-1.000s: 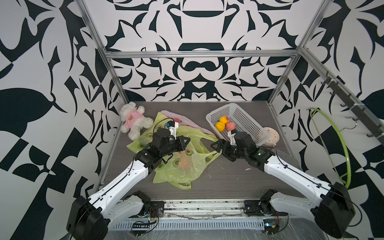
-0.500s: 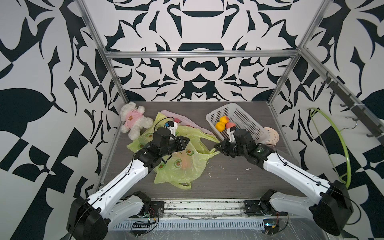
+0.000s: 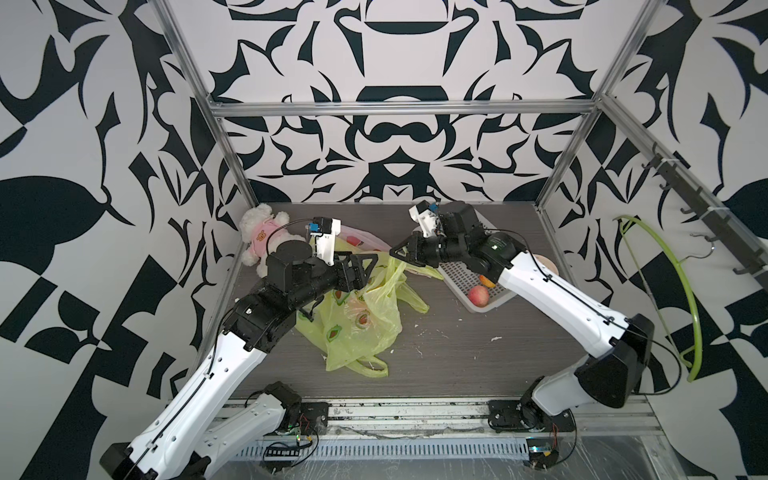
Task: Place the peach into a plastic bag & tie a knot
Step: Adjust the plastic bag at the center of the board.
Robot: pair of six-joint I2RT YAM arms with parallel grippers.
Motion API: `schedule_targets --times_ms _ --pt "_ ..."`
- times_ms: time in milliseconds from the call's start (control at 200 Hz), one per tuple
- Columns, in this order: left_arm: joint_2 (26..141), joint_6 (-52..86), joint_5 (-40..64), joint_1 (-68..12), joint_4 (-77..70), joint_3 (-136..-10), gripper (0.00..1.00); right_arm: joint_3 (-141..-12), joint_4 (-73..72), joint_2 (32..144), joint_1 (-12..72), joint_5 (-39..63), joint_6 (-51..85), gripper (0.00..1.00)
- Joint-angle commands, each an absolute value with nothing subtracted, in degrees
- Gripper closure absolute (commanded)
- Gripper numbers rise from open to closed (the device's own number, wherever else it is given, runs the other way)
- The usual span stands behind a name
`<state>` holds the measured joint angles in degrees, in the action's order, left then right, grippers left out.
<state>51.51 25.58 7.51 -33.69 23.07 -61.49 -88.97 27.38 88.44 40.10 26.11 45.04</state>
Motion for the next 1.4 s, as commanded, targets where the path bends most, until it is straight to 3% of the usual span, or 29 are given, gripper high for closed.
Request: schedule_targets --times_ms 0,330,820,915,985,1080,1180,1235,1395 --pt "50.7 19.6 10.5 -33.5 22.5 -59.9 0.16 -95.8 32.1 90.0 41.1 28.9 41.6 1.00" --pt "54.6 13.5 13.9 -33.5 17.2 -60.2 0.11 -103.3 34.4 93.8 42.8 31.6 41.7 1.00" --pt "57.8 23.9 27.1 -33.4 7.9 -53.9 0.14 -105.5 34.7 95.4 42.8 30.5 41.5 1.00" --pt "57.4 24.9 26.9 -33.5 7.1 -52.9 0.23 -105.7 34.6 95.7 42.8 30.2 41.5 1.00" --pt "57.6 25.1 26.5 -33.4 7.5 -53.0 0.36 -105.8 34.6 95.9 42.8 29.9 41.4 1.00" --pt "58.1 25.1 24.9 -33.4 8.8 -53.6 0.64 -105.7 34.6 95.8 42.8 29.5 41.3 1.00" --pt "58.4 24.5 22.8 -33.4 10.3 -54.2 1.00 -105.7 35.6 95.2 42.7 28.2 40.2 1.00" --pt "58.3 24.3 21.6 -33.4 10.7 -54.2 1.00 -106.0 37.6 94.5 42.4 25.9 38.5 0.97" --pt "57.0 24.0 16.2 -33.4 12.3 -54.1 1.00 -99.0 40.5 87.7 38.6 16.6 34.7 0.61"
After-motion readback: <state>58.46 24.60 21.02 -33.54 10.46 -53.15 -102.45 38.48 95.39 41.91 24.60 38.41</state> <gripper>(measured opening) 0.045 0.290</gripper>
